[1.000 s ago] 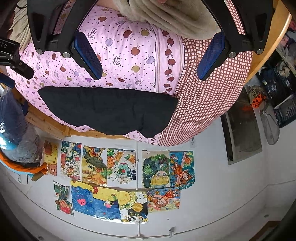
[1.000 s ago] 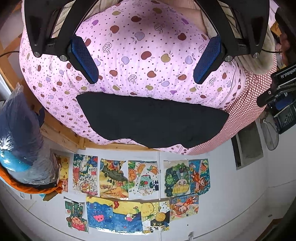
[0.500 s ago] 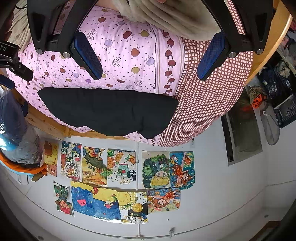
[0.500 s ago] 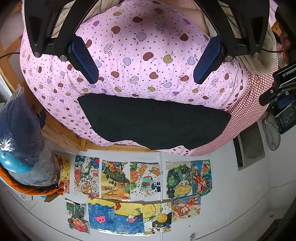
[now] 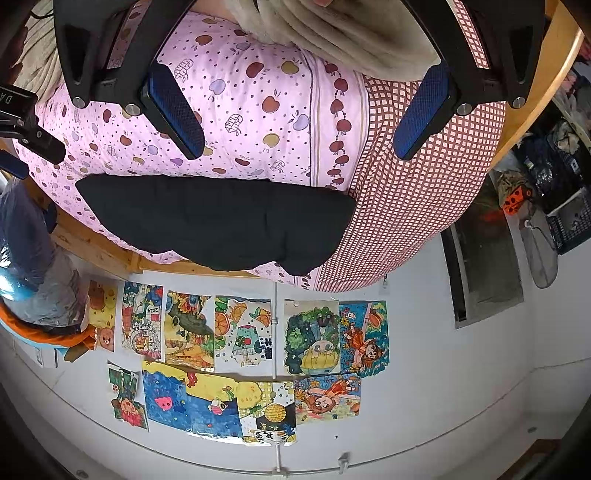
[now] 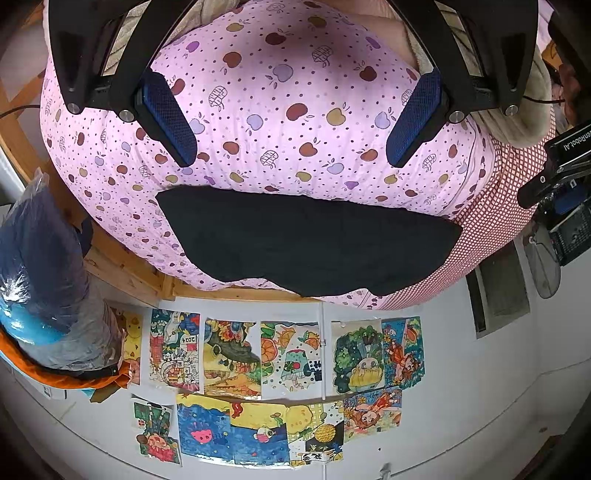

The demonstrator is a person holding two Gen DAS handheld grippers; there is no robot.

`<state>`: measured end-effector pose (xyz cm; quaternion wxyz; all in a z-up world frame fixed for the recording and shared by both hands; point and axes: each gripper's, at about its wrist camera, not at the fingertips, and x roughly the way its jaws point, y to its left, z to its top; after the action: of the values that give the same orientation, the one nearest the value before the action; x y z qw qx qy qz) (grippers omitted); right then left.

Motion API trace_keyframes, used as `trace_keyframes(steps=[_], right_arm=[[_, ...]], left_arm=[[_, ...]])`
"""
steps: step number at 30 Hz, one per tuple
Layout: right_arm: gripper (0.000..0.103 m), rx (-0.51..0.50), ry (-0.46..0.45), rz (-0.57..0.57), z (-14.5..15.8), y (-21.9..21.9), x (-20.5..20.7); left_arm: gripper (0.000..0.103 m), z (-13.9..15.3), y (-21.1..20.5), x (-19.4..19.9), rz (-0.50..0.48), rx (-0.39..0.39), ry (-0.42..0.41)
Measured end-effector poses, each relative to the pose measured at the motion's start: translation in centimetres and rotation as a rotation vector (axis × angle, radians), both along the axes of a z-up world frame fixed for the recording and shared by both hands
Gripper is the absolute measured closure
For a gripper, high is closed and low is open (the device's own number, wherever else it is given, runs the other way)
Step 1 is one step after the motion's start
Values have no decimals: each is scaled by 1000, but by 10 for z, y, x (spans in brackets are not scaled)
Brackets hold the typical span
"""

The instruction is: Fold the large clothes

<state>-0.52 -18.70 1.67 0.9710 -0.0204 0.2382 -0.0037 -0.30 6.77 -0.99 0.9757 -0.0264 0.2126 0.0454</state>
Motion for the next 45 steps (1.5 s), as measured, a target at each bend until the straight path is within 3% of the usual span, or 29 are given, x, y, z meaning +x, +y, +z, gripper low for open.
trace_keyframes(steps=[45], right_arm=[[2, 2, -3, -2, 0, 1, -2]], left_arm=[[0, 1, -5, -6, -5, -10, -3]])
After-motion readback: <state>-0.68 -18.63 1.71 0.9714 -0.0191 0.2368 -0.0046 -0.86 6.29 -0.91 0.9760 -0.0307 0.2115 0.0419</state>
